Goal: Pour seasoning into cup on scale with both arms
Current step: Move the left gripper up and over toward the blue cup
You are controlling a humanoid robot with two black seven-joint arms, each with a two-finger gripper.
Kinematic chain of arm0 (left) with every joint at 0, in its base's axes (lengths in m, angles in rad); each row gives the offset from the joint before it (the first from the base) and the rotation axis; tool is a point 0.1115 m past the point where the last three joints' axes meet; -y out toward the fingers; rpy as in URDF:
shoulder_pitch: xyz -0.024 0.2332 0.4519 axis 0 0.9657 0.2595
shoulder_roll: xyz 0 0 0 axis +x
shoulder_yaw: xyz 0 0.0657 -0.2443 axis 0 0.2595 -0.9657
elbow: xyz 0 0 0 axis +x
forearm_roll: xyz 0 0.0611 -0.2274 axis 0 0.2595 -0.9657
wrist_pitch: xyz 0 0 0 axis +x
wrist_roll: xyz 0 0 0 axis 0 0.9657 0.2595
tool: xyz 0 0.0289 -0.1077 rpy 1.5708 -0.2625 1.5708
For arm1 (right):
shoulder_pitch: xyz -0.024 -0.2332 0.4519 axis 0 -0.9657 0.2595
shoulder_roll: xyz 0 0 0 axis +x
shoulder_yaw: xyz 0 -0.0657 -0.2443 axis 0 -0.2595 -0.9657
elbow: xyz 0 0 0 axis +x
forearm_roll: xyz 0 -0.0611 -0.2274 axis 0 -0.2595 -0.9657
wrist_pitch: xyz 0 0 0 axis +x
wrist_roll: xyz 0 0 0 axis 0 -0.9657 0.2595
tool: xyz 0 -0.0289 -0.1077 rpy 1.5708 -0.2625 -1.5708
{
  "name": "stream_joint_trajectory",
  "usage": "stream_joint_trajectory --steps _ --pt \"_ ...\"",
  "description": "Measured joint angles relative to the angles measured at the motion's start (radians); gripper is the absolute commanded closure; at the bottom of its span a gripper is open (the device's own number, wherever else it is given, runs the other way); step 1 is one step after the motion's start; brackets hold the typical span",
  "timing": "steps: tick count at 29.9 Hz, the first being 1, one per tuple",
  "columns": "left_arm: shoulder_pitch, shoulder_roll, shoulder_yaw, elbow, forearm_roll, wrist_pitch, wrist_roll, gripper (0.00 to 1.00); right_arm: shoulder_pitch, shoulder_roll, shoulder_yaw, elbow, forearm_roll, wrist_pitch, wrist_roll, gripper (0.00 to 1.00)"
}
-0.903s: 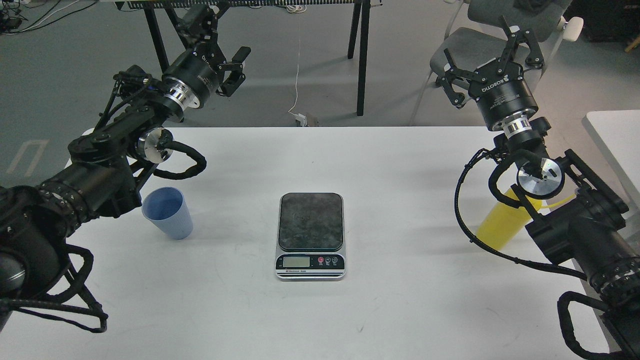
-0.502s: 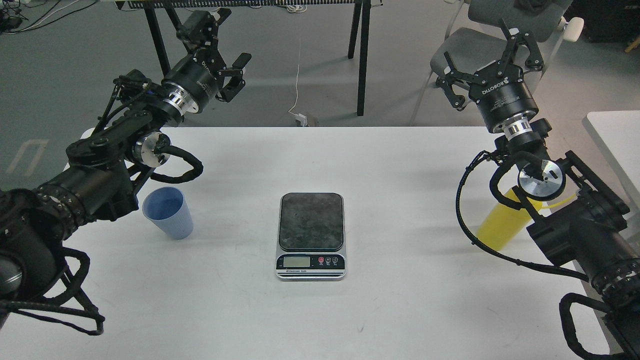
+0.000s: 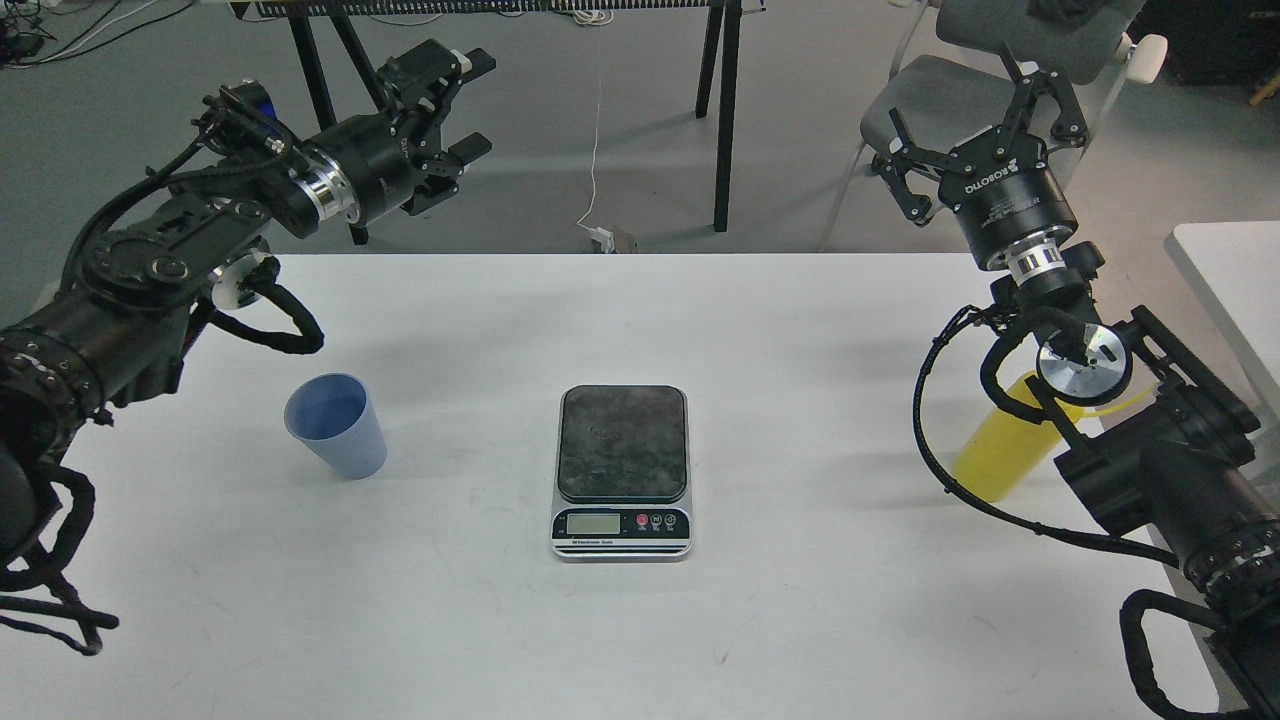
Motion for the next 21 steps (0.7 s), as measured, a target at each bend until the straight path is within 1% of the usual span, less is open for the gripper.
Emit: stream_joint_trajectory --steps 3,5,7,9,11,13,15,21 --pt "-0.046 0.062 0.022 -0.026 0.228 0.000 0.000 0.06 -0.003 0.000 0.000 0.000 0.000 0.000 0.000 0.01" --pt "-0.072 0.098 0.028 -0.065 0.391 0.000 0.000 0.08 -0.004 0.000 0.000 0.000 0.000 0.000 0.000 0.01" --pt "-0.084 0.135 0.033 -0.139 0.562 0.000 0.000 0.08 -0.005 0.000 0.000 -0.001 0.000 0.000 0.000 0.01" --pt "-0.086 0.184 0.035 -0.239 0.727 0.000 0.000 0.08 -0.006 0.000 -0.001 -0.001 0.000 0.000 0.000 0.01" --pt "-0.084 0.222 0.037 -0.328 0.839 0.000 0.000 0.08 -0.006 0.001 -0.002 -0.001 0.000 0.000 0.000 0.01" --pt "-0.080 0.248 0.045 -0.397 0.917 0.000 0.000 0.08 -0.006 0.001 -0.002 -0.001 0.000 0.000 0.000 0.01" --pt "-0.078 0.267 0.070 -0.436 0.973 0.000 0.000 0.08 -0.006 0.001 -0.002 -0.001 0.000 0.000 0.000 0.01" --pt "-0.077 0.282 0.166 -0.455 1.025 0.000 0.000 0.08 -0.008 -0.009 -0.001 -0.001 0.000 0.000 0.000 0.01"
